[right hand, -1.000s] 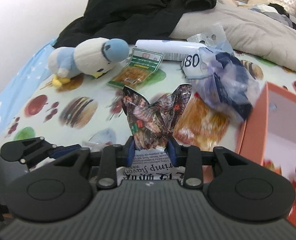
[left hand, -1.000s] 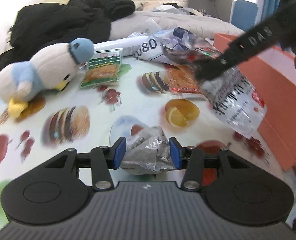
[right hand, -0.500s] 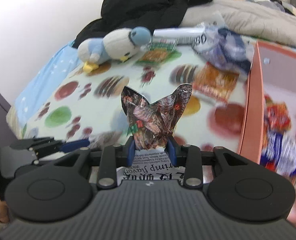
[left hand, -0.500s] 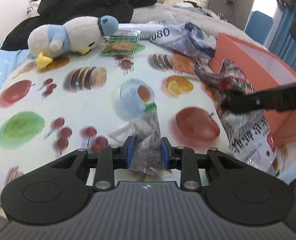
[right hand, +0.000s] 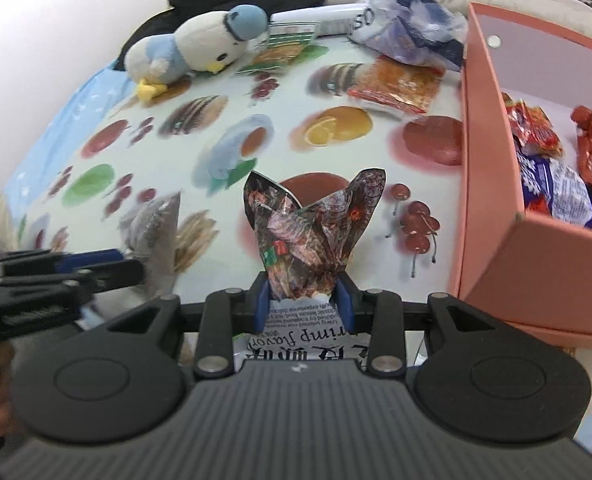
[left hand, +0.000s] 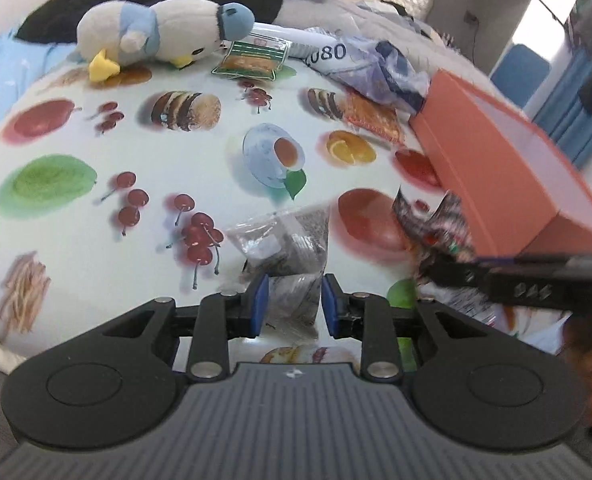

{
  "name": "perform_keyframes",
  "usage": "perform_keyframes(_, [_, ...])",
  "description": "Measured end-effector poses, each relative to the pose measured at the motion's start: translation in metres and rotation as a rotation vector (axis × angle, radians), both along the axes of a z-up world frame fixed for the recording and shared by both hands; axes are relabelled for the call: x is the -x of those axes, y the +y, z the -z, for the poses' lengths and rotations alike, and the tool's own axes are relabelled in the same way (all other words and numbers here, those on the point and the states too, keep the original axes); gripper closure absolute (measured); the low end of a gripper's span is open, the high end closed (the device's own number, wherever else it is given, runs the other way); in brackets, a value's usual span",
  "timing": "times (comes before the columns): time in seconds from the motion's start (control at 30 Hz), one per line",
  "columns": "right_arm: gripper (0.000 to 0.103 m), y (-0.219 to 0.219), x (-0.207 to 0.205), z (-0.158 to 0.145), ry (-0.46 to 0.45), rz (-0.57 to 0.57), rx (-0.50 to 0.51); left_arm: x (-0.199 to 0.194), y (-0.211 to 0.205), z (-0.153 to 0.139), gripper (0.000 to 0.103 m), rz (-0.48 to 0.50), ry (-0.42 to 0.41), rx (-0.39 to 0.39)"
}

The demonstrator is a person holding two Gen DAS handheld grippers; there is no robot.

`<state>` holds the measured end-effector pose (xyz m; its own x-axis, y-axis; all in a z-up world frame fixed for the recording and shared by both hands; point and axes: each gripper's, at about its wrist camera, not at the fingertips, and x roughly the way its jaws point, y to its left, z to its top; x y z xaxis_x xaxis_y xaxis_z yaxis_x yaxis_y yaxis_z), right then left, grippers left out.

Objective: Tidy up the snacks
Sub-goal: 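Lift both held bags and carry them over the pink box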

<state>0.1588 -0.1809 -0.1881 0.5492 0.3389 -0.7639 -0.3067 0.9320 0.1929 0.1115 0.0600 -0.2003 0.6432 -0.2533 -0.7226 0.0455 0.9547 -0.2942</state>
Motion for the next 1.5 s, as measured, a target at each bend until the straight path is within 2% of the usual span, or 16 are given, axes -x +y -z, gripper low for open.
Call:
perform_keyframes(0.03, [0.064, -0.001, 0.0, 0.003, -0.001, 0.011, -0.01, 0.0, 0.002, -0.001, 0.067, -0.002, 0.001, 0.025])
perform_keyframes(0.1, [0.06, -0.004, 0.0, 0.006, -0.008, 0.026, -0.027, 0.002, 0.006, -0.004, 0.048, -0.016, 0.011, 0.063])
perform_keyframes(0.13, [0.057, -0.005, 0.002, 0.007, -0.017, 0.028, -0.032, 0.003, 0.008, -0.005, 0.046, -0.021, 0.013, 0.073])
perform_keyframes(0.2, [0.037, -0.009, 0.007, 0.007, -0.035, 0.033, -0.034, 0.007, 0.011, -0.006, 0.042, -0.018, 0.018, 0.092])
perform_keyframes(0.27, [0.026, -0.014, 0.013, 0.007, -0.045, 0.042, -0.044, 0.01, 0.013, -0.005, 0.039, -0.011, 0.027, 0.104])
perform_keyframes(0.3, [0.024, -0.016, 0.016, 0.008, -0.047, 0.051, -0.052, 0.011, 0.014, -0.004, 0.038, -0.011, 0.031, 0.104])
perform_keyframes(0.5, [0.024, -0.023, 0.032, 0.009, -0.067, 0.095, -0.099, 0.006, 0.018, -0.002, 0.027, -0.012, 0.019, 0.169])
perform_keyframes(0.63, [0.025, -0.022, 0.038, 0.006, -0.112, 0.071, -0.134, -0.007, 0.013, 0.004, 0.027, -0.014, 0.01, 0.163])
perform_keyframes(0.8, [0.025, -0.011, 0.033, 0.008, -0.139, 0.058, -0.073, -0.021, 0.005, 0.01, 0.027, -0.005, 0.004, 0.14])
perform_keyframes(1.03, [0.026, -0.005, 0.022, 0.016, -0.138, 0.073, -0.027, -0.031, -0.01, 0.021, 0.029, -0.008, -0.007, 0.058])
perform_keyframes(1.1, [0.034, -0.002, 0.02, 0.019, -0.131, 0.06, -0.011, -0.032, -0.012, 0.024, 0.029, -0.015, -0.01, 0.035])
perform_keyframes(1.4, [0.038, 0.006, 0.012, 0.029, -0.161, 0.029, 0.051, -0.041, -0.027, 0.035, 0.029, 0.03, -0.027, -0.084])
perform_keyframes(1.5, [0.04, 0.006, 0.01, 0.033, -0.162, 0.027, 0.056, -0.044, -0.027, 0.037, 0.037, 0.013, -0.04, -0.088])
